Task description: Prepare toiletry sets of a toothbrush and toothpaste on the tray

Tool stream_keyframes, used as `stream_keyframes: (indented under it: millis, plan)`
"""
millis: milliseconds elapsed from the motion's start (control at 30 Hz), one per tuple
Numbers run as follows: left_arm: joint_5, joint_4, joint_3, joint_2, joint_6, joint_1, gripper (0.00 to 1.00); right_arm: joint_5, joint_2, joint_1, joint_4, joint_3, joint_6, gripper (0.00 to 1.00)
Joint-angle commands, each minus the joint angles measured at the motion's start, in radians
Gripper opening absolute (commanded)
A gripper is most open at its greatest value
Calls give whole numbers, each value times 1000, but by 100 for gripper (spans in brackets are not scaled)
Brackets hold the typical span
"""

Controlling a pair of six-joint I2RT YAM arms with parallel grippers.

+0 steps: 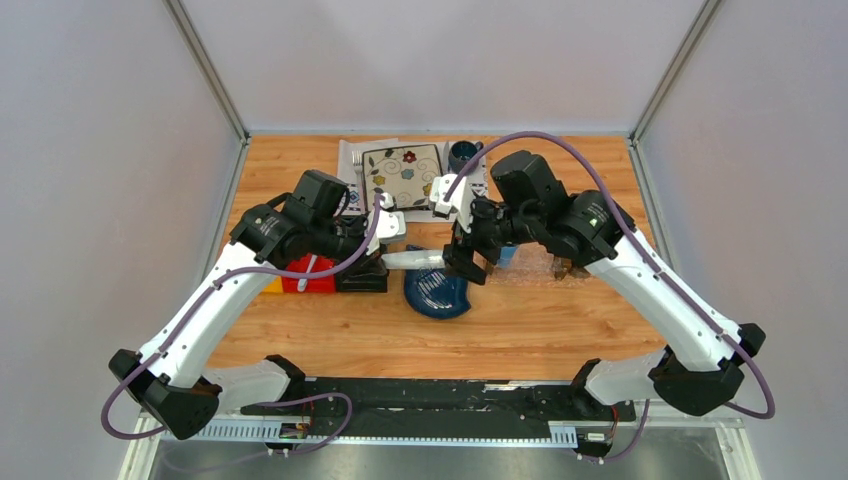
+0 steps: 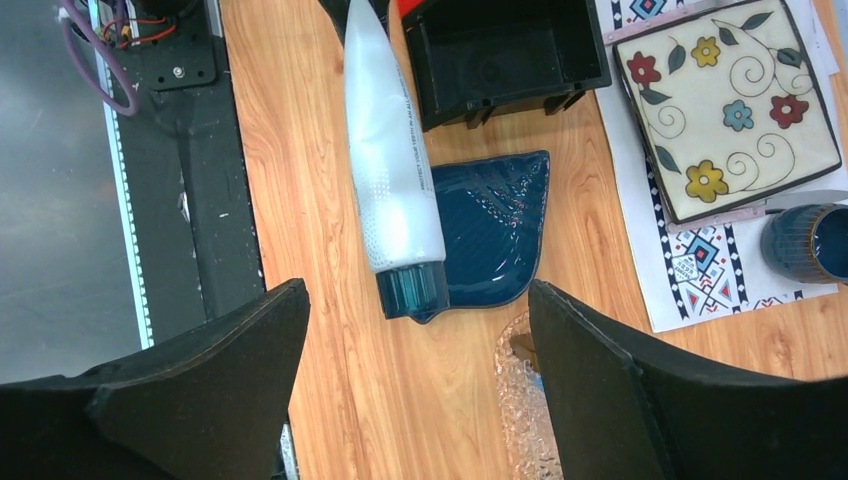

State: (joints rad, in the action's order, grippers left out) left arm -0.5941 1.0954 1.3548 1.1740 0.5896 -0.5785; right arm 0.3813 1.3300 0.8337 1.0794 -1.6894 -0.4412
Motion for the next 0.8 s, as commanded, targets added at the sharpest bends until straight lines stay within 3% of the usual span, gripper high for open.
stream_keyframes:
  millis: [0,400,500,767]
  plan:
    - [-56,-14,34,-13,24,-1,0,-42,21,22,-44,8,-25,85]
    - [-93,-52,-2,-36,3,-3,0,-42,87,62,-99,39,-21,83]
    - [-96,-60,-14,-48,1,-3,0,-39,90,62,-107,49,-24,77]
    - [-99,-80,-26,-68,-8,-3,0,-53,83,62,-108,56,-25,34]
